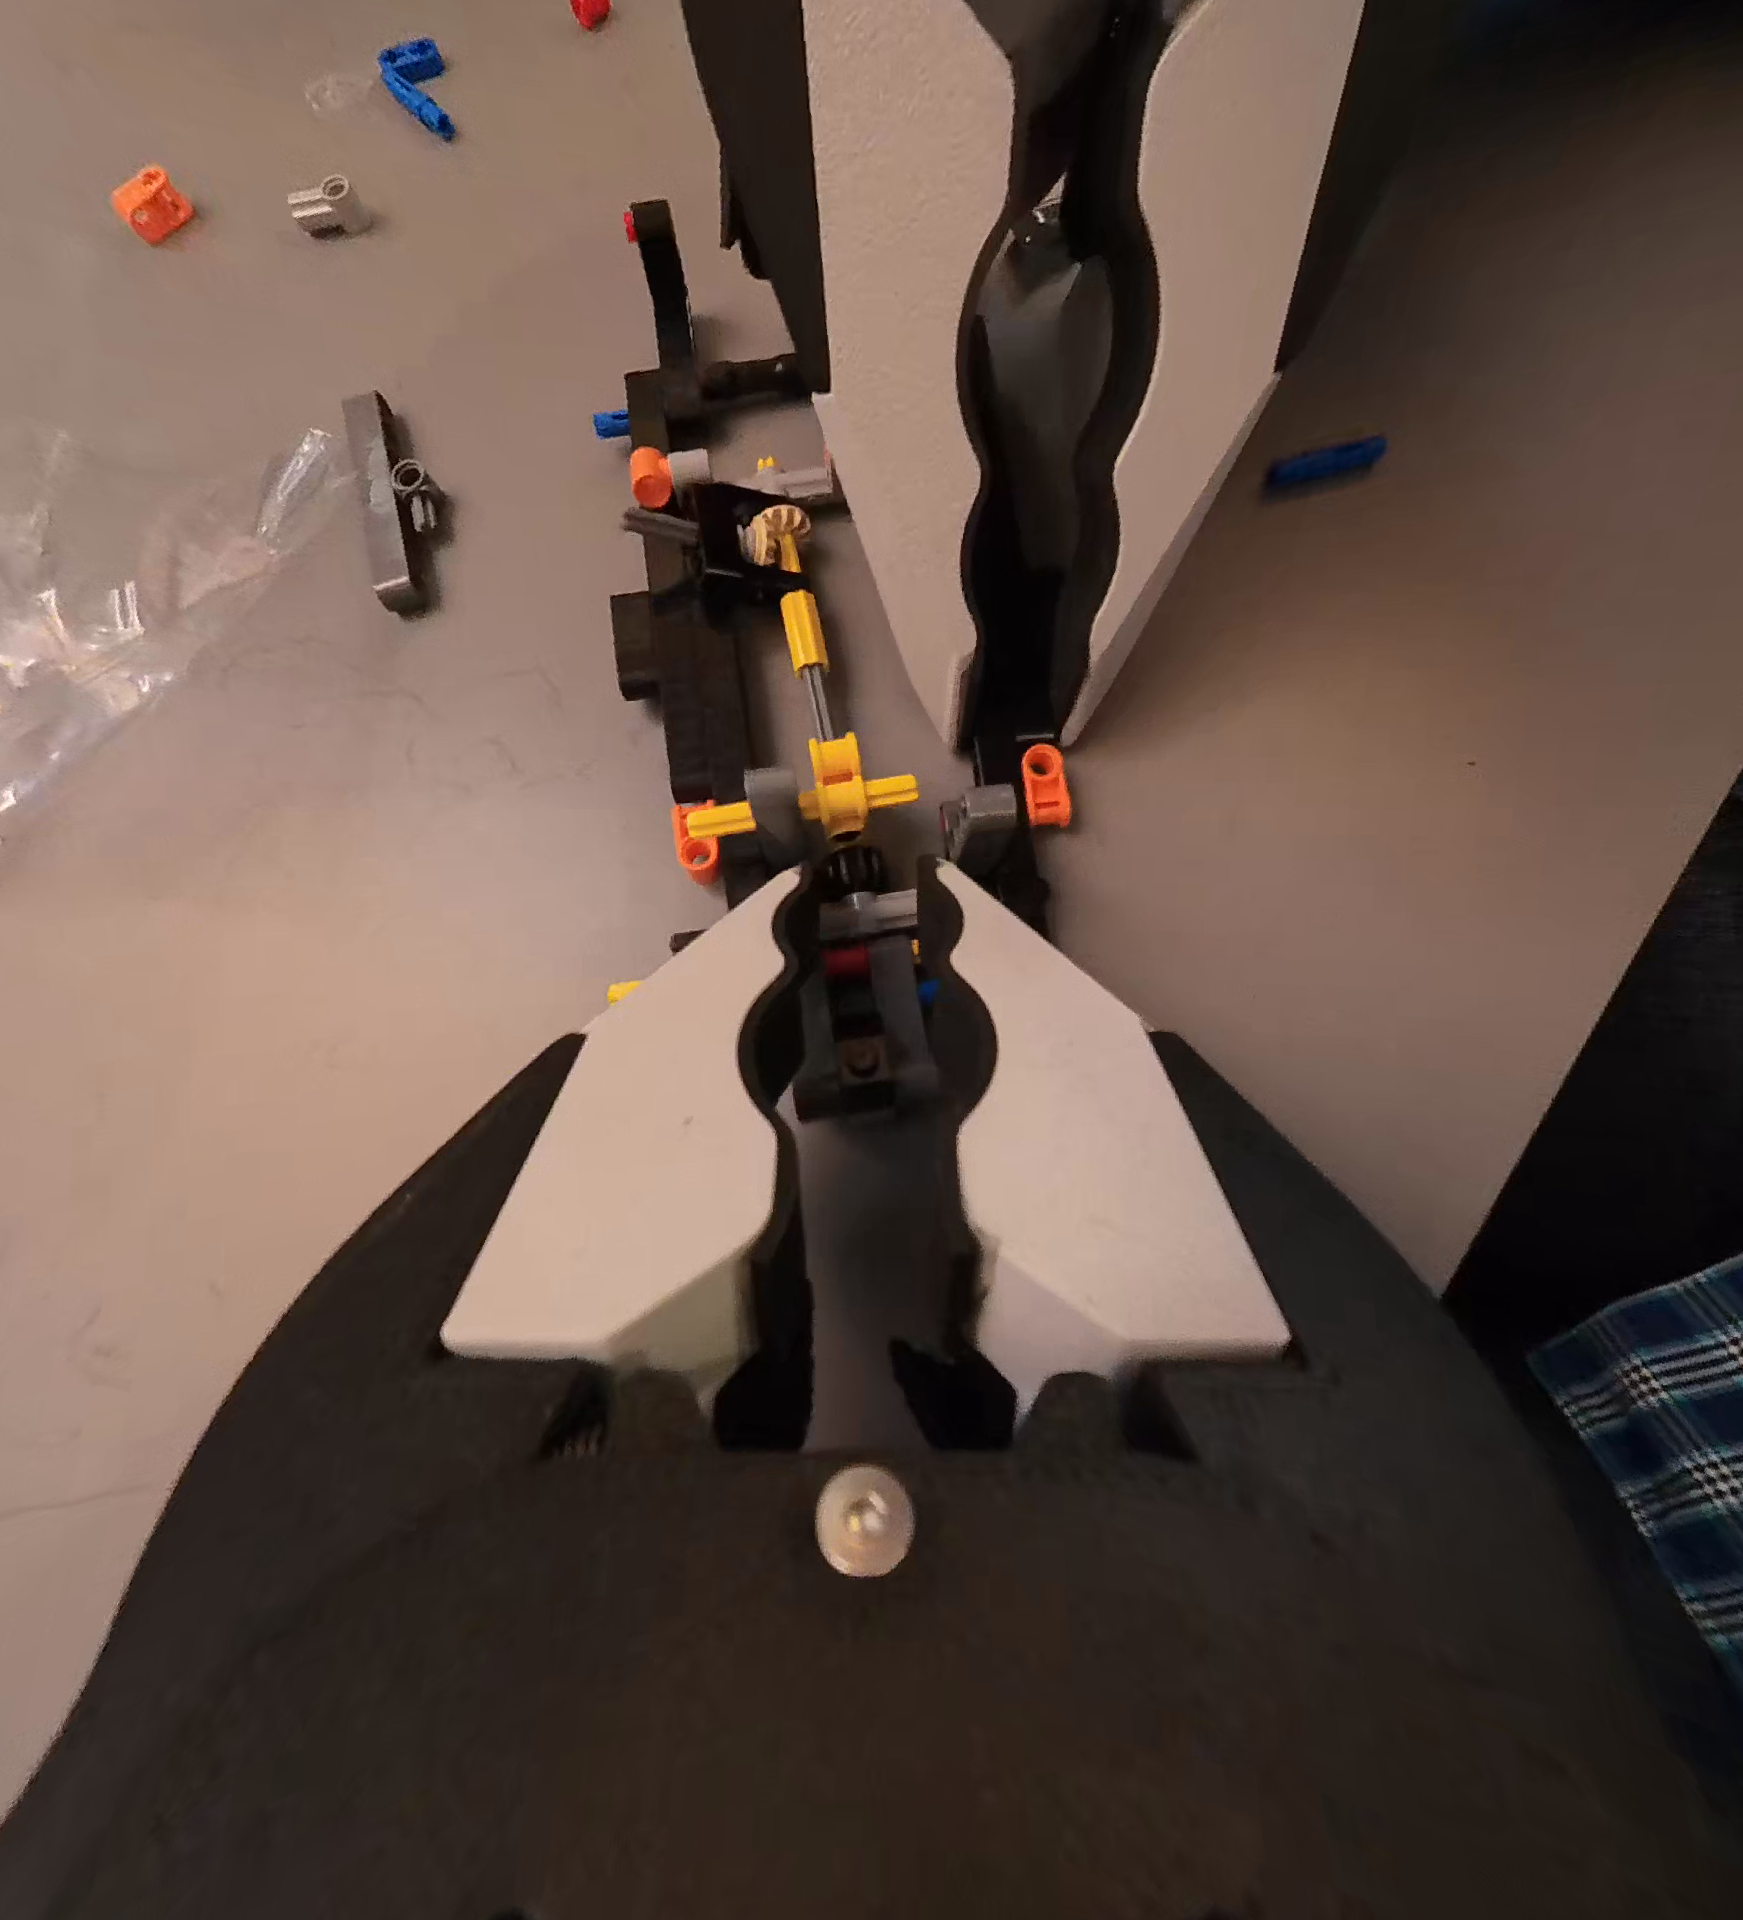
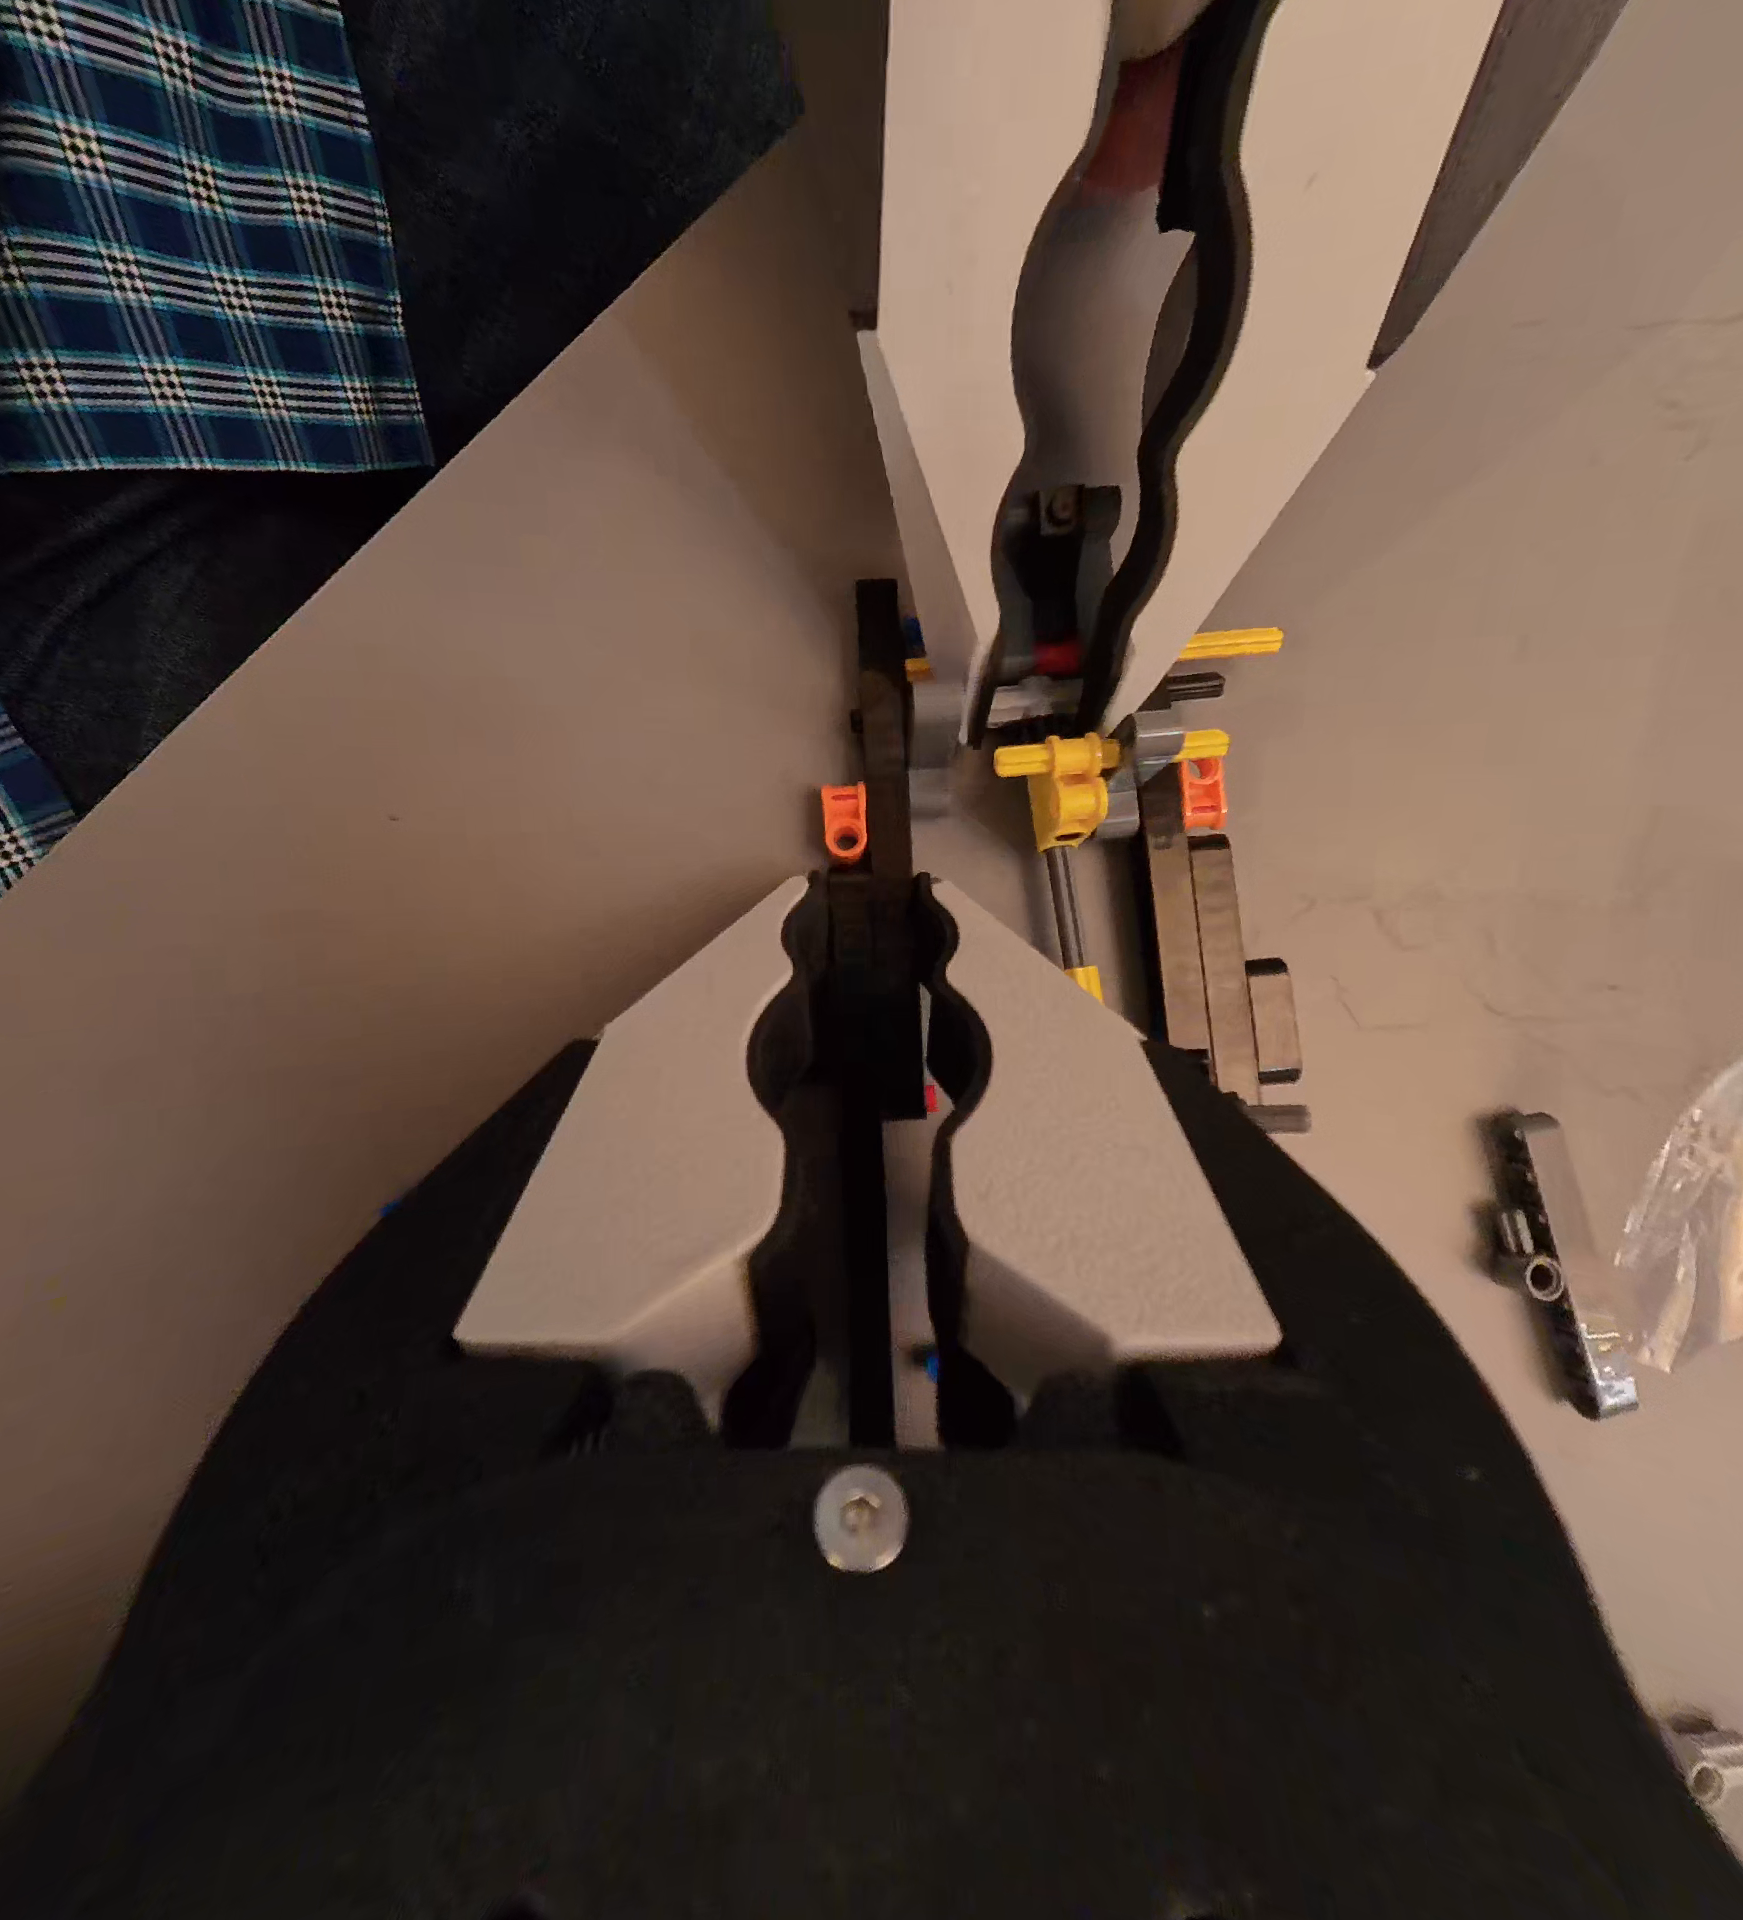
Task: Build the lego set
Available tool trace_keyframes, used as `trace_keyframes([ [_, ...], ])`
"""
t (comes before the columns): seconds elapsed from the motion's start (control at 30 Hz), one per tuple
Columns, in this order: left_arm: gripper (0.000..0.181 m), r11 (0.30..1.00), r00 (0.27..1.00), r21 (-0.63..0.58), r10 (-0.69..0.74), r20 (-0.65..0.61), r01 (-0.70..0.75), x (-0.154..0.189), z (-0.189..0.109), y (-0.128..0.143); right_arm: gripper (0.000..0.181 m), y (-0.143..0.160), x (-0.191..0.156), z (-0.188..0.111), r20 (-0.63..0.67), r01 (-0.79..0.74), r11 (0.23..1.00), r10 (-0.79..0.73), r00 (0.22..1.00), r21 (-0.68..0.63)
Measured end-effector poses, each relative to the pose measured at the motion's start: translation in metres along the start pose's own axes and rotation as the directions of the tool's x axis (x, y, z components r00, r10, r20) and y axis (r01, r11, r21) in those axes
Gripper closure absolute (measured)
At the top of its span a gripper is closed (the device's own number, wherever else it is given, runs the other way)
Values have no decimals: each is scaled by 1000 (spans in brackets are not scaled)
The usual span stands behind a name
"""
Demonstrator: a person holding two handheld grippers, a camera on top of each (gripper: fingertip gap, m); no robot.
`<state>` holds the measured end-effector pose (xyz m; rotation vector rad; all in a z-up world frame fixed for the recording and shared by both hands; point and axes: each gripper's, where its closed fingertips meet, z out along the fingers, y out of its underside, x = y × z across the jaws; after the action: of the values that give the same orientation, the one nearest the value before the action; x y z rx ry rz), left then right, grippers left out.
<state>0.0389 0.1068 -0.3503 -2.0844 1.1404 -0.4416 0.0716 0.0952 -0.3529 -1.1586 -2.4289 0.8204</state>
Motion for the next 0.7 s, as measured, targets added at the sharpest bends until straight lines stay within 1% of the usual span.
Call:
trace_keyframes([
  [0.17,164,1000,1000,22,15,11,-16,0,0,1,168,-1,-2,1,14,27,1000,-27,1000,-2],
  [0.23,165,999,997,4,33,75,-33,-13,-2,5,168,-3,-13,1,66,50,999,-50,997,8],
  [0.3,166,1000,999,7,-11,48,11,-16,-4,7,167,-4,-15,3,66,53,998,-54,996,14],
  [0.37,166,1000,998,-3,29,57,-29,-11,-4,7,167,0,-8,0,33,31,1000,-31,999,-1],
  [0.4,166,1000,998,2,23,54,-23,-10,-3,6,167,2,-5,-2,27,23,1000,-23,999,-3],
  [0.5,166,1000,999,7,-15,34,15,-11,-2,5,168,-1,-4,-6,21,10,1000,-11,1000,18],
  [0.63,168,998,998,14,-61,-1,61,-11,-3,5,168,1,1,-5,-5,-20,1000,19,1000,-7],
  [0.7,165,995,995,27,-91,-30,92,-11,-5,3,167,2,1,-4,-3,-34,999,34,999,-2],
])
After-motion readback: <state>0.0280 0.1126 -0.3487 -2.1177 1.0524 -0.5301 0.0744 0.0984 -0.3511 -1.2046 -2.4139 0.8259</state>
